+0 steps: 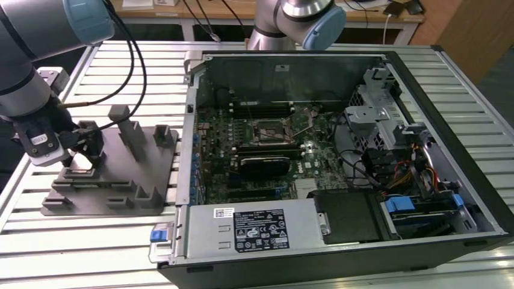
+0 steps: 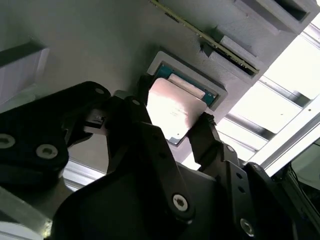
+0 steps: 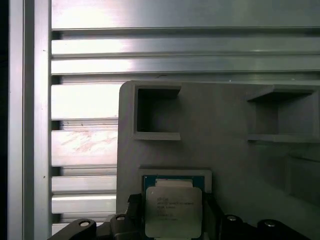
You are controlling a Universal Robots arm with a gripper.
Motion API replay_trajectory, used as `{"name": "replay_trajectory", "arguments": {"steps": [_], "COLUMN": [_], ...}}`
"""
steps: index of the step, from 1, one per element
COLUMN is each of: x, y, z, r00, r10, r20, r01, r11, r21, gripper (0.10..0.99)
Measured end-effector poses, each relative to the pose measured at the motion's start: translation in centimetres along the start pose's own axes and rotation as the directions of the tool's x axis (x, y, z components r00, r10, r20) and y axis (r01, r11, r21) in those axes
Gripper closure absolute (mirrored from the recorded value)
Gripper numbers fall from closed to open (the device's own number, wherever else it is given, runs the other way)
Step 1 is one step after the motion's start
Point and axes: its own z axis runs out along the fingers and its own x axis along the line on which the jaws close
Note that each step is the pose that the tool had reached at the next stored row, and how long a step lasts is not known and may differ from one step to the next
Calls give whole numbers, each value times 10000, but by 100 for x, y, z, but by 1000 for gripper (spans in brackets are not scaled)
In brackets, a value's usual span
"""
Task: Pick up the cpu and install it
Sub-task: 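Pick up the cpu and move it towards the insertion slot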
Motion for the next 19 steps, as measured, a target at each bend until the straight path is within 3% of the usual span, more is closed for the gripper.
{"name": "replay_trajectory", "arguments": {"steps": [1, 4, 19], "x": [0, 0, -1], "y": [0, 0, 2], "z": [0, 1, -37], "r00": [10000, 10000, 10000], "r10": [0, 0, 0], "r20": [-1, 0, 1], "r01": [0, 0, 0], "r11": [10000, 10000, 10000], "r21": [0, 0, -2], "gripper": [518, 545, 545]}}
